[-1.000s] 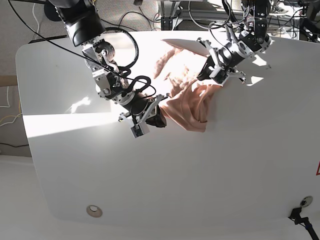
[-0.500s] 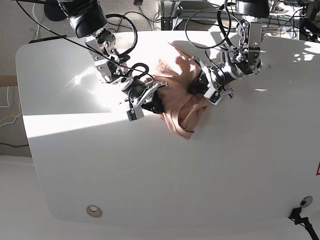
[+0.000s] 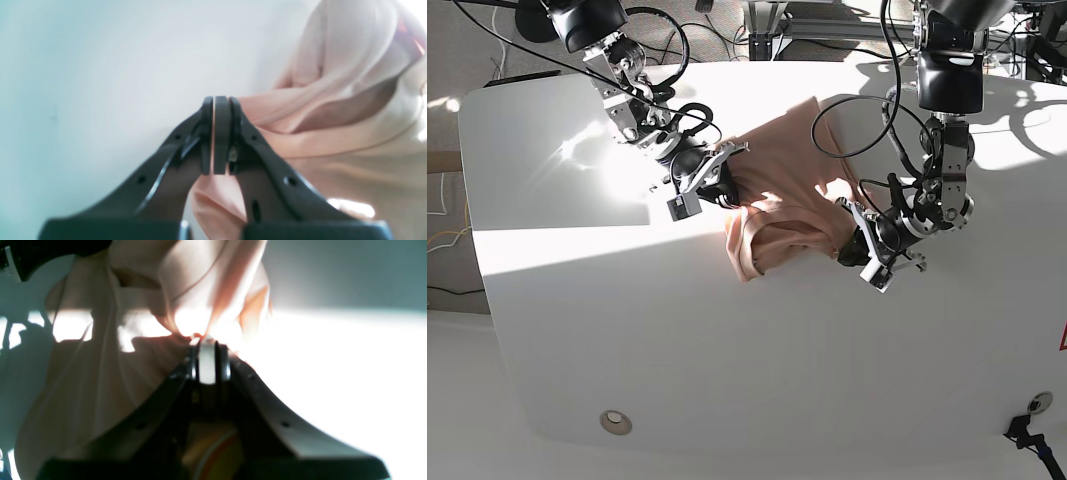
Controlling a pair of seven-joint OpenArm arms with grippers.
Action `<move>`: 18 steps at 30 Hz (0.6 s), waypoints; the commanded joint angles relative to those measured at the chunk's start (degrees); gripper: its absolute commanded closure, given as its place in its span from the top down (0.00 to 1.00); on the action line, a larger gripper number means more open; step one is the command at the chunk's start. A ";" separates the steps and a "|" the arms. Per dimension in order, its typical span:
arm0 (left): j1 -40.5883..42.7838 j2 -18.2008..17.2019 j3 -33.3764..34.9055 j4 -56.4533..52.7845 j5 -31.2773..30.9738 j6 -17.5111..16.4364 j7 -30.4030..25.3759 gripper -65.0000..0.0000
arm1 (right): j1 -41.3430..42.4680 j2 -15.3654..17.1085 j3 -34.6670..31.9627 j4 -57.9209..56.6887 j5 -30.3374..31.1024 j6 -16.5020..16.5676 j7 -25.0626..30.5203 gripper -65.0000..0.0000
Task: Fold the T-shirt properly
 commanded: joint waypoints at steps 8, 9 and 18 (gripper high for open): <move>10.10 -2.63 -0.40 21.47 -1.25 -0.10 -1.09 0.00 | 5.73 1.68 0.04 8.15 -0.92 -0.44 -6.64 0.00; 12.48 -2.46 -0.40 23.58 -1.25 -0.10 -1.01 0.00 | 6.43 1.50 0.04 8.15 -0.84 -0.44 -6.64 0.00; 27.60 2.38 -0.40 29.21 -1.16 -0.10 -1.01 0.00 | 8.37 -3.68 -0.14 2.26 -0.92 -0.35 -6.73 0.00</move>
